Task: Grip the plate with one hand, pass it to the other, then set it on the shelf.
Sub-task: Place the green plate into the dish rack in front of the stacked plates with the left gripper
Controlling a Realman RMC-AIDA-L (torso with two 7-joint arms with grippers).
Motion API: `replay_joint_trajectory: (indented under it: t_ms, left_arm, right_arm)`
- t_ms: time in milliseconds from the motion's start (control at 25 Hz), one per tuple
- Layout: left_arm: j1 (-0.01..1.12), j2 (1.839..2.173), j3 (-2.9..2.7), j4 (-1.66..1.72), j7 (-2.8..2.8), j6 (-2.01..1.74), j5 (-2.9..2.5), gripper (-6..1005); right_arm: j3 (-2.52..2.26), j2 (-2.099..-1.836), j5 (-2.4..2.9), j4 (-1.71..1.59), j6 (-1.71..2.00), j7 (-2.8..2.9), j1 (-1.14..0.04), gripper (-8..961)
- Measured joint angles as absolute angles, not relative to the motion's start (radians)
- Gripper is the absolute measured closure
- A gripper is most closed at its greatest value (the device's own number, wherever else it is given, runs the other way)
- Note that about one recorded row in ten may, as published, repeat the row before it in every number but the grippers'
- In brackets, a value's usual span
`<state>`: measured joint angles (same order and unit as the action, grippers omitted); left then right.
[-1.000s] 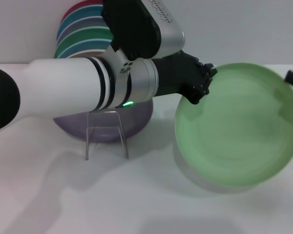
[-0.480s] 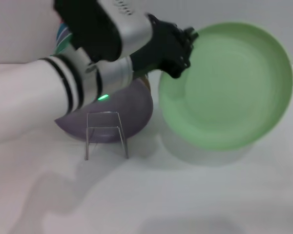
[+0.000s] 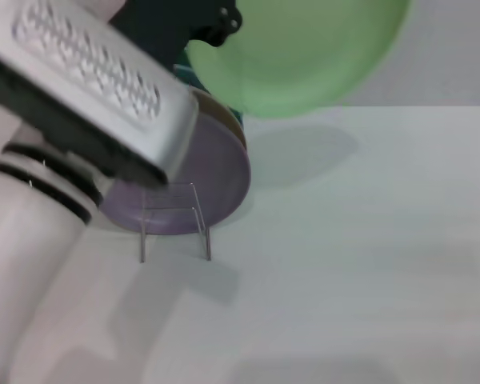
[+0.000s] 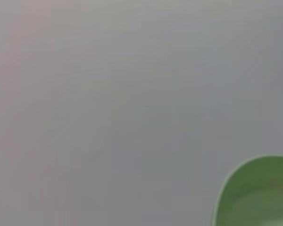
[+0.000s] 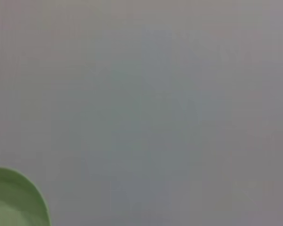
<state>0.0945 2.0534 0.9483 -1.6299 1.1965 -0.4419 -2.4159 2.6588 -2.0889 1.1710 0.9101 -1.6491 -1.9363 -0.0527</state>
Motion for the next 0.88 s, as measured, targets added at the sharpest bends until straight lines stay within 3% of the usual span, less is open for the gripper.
replay_joint_trajectory:
  t_ms: [240,560,880]
  left_arm:
    - [0.097,2.057,0.904,-1.429,0.895,-0.879,-2.578,964]
    - [0.107,2.057,1.061,-1.151,0.401,-1.102,-2.829,964]
    - [0.226,2.062,1.123,-0.752,0.281,-1.381,-2.878,964]
  right_arm:
    - [2.660,-2.087,1.172,0.908,-1.654,-1.928,-0.054,270]
    - [2.657,-2.086,1.172,0.907,-1.656,-1.921,-0.055,270]
    - [2.652,-2.086,1.172,0.906,-1.657,-1.919,-0.058,271]
